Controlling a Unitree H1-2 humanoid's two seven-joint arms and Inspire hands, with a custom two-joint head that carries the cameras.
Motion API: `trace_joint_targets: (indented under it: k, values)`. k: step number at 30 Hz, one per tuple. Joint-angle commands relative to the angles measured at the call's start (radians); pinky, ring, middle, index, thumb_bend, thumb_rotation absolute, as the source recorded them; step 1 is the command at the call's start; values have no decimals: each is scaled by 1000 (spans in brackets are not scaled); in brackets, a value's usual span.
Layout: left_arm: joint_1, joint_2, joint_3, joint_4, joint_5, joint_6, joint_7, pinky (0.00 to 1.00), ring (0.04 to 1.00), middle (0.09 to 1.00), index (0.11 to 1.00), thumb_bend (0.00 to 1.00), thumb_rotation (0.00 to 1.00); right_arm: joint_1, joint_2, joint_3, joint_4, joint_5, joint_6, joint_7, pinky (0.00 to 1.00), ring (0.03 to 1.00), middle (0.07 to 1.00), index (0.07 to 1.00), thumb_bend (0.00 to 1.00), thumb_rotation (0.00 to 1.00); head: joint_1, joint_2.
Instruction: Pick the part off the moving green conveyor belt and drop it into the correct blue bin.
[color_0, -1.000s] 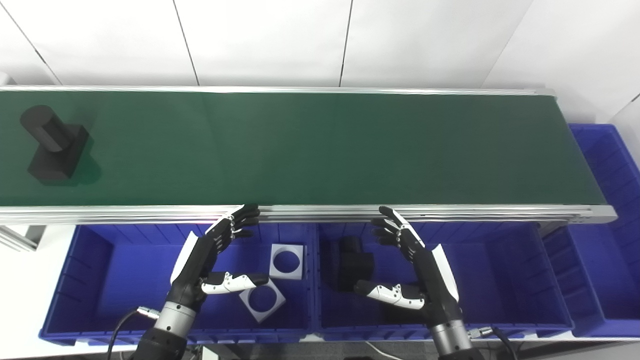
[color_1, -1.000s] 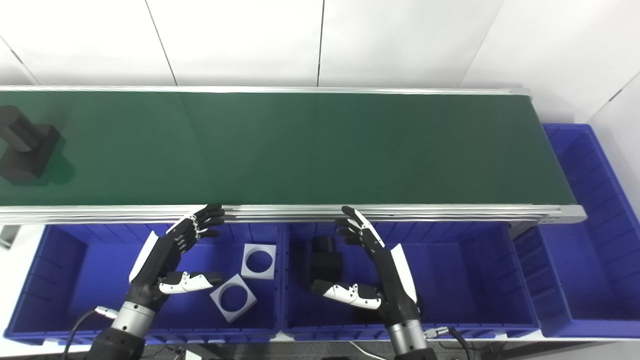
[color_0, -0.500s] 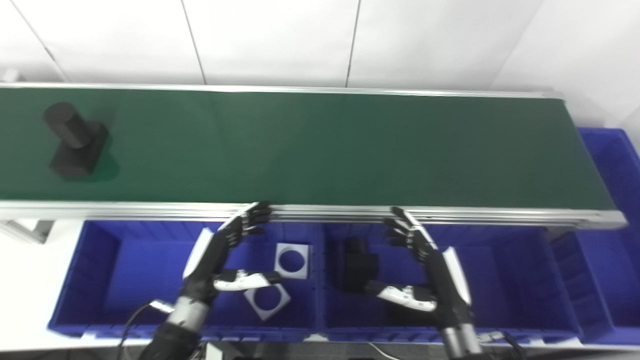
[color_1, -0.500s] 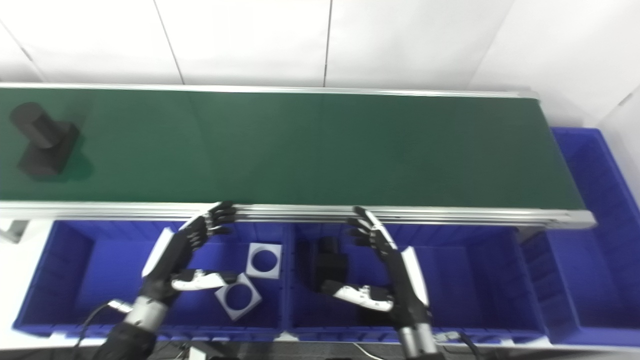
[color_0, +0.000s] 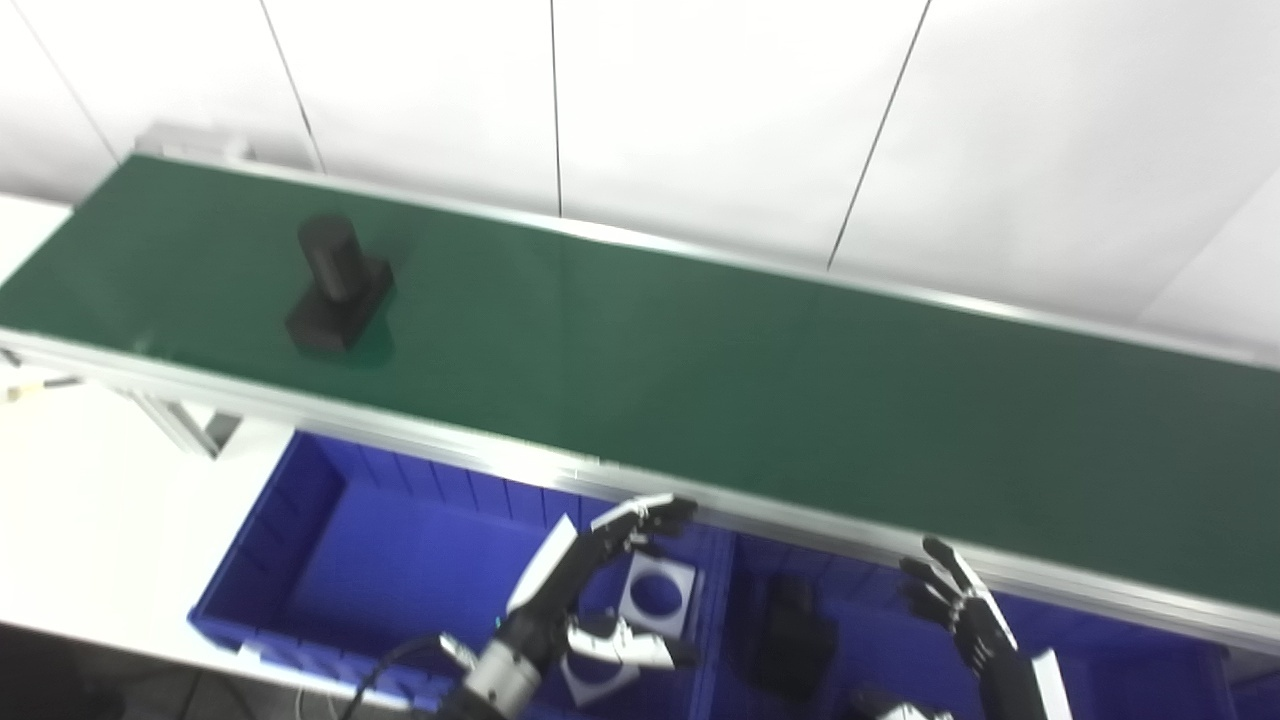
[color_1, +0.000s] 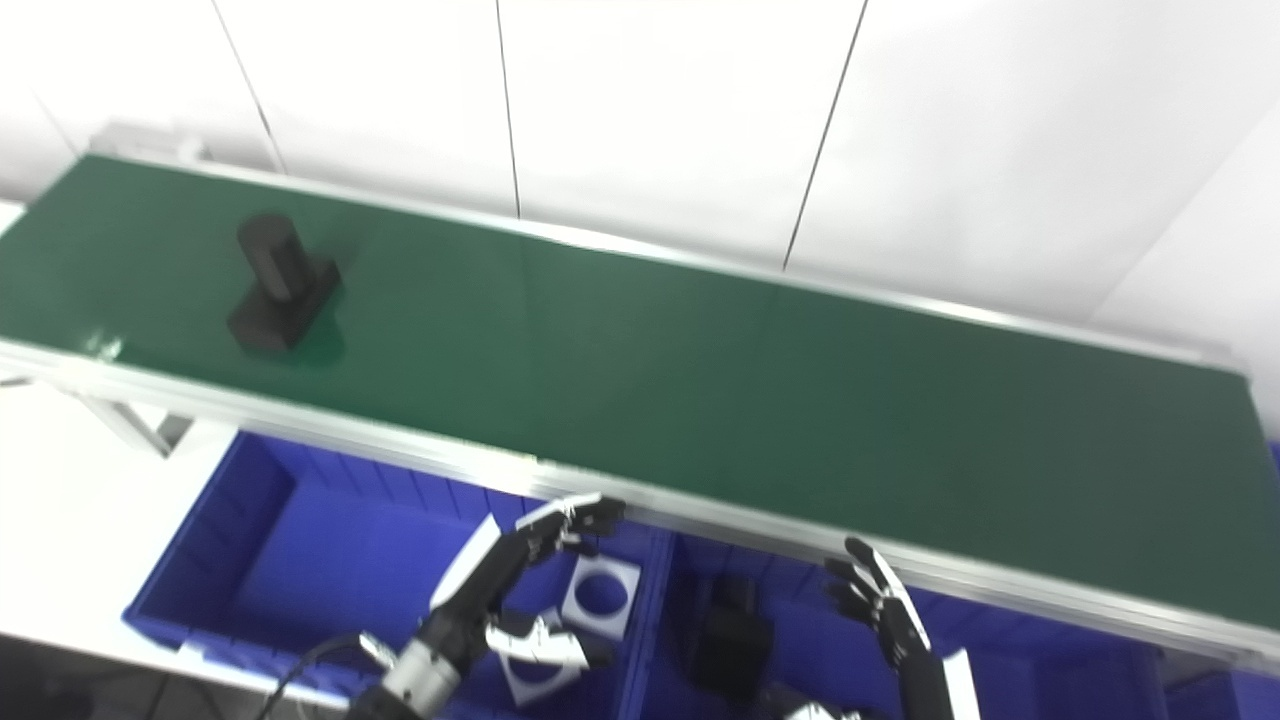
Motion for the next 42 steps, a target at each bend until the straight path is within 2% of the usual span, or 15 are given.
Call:
trace_joint_targets:
  k: [1,7,13,21,26,31,35,39,42]
  values:
    - [-27,20,-24,-4,12,-41,54,690,794,831,817,942,374,-32,-1,-2,-55,2,-57,-8,747,766,805,890,825,406,-5,-7]
    - [-60,48,-94,23,16,-41,134,697,798,837,824,932,377,-88,19,-17,-119,-26,-48,7,721,748,799,877,832,415,-16,-16]
    - [-85,68,-146,44,22,-41,200,705,801,839,826,934,390,-167,42,-20,-177,-52,7,27,725,741,791,876,837,427,-18,-23]
    - [-107,88,-200,60,29,-41,265,717,798,841,832,933,410,-269,79,-21,-209,-92,72,53,679,734,776,868,838,437,-24,-29]
    - [-115,96,-217,66,27,-41,283,734,805,844,834,933,413,-369,101,-9,-233,-101,183,97,667,728,781,868,828,419,-30,-31]
    - [-123,101,-233,75,34,-41,310,729,803,840,832,932,421,-465,116,13,-250,-149,324,153,668,731,790,873,825,423,-40,-36]
    - [-129,106,-246,80,23,-41,316,728,805,841,834,928,416,-530,127,36,-226,-181,381,178,657,730,799,872,824,438,-40,-39]
    - [-133,108,-258,87,22,-41,329,732,810,842,839,927,404,-596,145,63,-197,-218,437,201,628,721,797,869,822,393,-39,-42]
    - [-135,108,-266,90,25,-41,340,738,809,841,836,927,410,-640,149,91,-172,-271,477,215,637,734,797,871,827,424,-38,-43]
